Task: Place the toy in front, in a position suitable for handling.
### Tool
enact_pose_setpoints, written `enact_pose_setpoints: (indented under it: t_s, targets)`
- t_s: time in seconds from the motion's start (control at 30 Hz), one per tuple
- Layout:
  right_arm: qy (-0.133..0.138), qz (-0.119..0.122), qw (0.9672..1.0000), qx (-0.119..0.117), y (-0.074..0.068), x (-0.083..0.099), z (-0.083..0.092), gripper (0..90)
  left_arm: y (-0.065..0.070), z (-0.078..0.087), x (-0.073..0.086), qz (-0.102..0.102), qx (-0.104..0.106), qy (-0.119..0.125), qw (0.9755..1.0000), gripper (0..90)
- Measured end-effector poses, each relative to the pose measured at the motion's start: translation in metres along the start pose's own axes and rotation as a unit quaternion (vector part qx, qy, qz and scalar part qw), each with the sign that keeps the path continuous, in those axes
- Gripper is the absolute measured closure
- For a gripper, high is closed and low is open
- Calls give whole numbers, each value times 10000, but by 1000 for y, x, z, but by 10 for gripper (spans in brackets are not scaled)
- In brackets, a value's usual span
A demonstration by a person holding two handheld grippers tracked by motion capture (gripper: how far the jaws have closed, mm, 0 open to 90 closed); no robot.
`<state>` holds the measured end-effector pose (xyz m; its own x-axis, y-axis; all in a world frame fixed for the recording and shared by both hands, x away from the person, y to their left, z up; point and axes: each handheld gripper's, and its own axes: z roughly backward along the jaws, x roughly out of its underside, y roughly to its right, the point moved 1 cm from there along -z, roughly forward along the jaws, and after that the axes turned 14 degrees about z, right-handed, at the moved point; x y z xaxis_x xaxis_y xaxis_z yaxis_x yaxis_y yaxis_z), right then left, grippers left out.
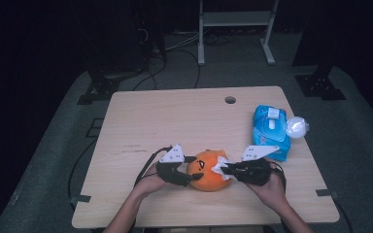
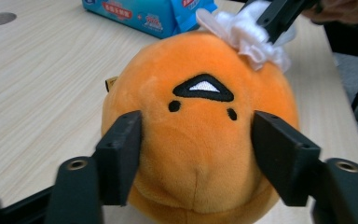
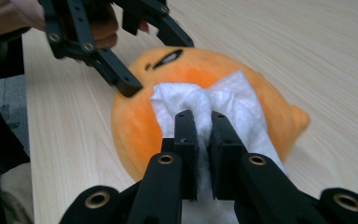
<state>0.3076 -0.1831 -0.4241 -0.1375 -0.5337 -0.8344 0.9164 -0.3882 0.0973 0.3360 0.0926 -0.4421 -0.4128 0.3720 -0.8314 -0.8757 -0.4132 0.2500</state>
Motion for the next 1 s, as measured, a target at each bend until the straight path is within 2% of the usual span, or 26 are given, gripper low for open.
enact_pose_setpoints:
  t_s: [0.07, 0.1, 0.13, 0.23, 0.3, 0.43, 0.47, 0.63, 0.77, 0.9, 1.0]
  targets:
    - [-48, -20, 10000, 1, 0, 4, 2, 825, 3, 1, -6, 146, -181, -36, 9997, 177]
    - [-68, -46, 10000, -18, 0, 5, 2, 825, 4, 0, -8, 200, -264, -88, 9994, 127]
    - [-69, -55, 9999, -54, -1, 6, 1, 825, 5, -2, -8, 242, -231, -119, 9994, 112]
    - [-63, -55, 9999, -128, -5, 4, 0, 824, 7, -8, -4, 103, -174, -280, 9994, 191]
    - [-6, -20, 9999, -141, -9, 0, -2, 824, 9, -8, -3, 28, -156, -291, 9994, 237]
    - [157, 82, 9998, -128, -10, -12, -8, 825, 16, -10, -1, -400, -123, -395, 9983, 259]
    - [163, 97, 9998, -113, -9, -13, -9, 825, 16, -10, 0, -450, -117, -391, 9982, 259]
    - [193, -122, 9997, -107, 0, -6, -5, 825, 11, -7, 2, -373, 11, -318, 9988, 265]
    - [93, -140, 9998, -62, 0, 1, -1, 825, 10, -7, -1, -168, 0, -194, 9997, 194]
    - [121, -128, 9998, -110, -5, -1, -1, 825, 15, -10, 0, -369, -38, -258, 9990, 248]
    - [150, 10, 9998, -87, -9, -10, -7, 824, 20, -12, 0, -579, -92, -338, 9977, 263]
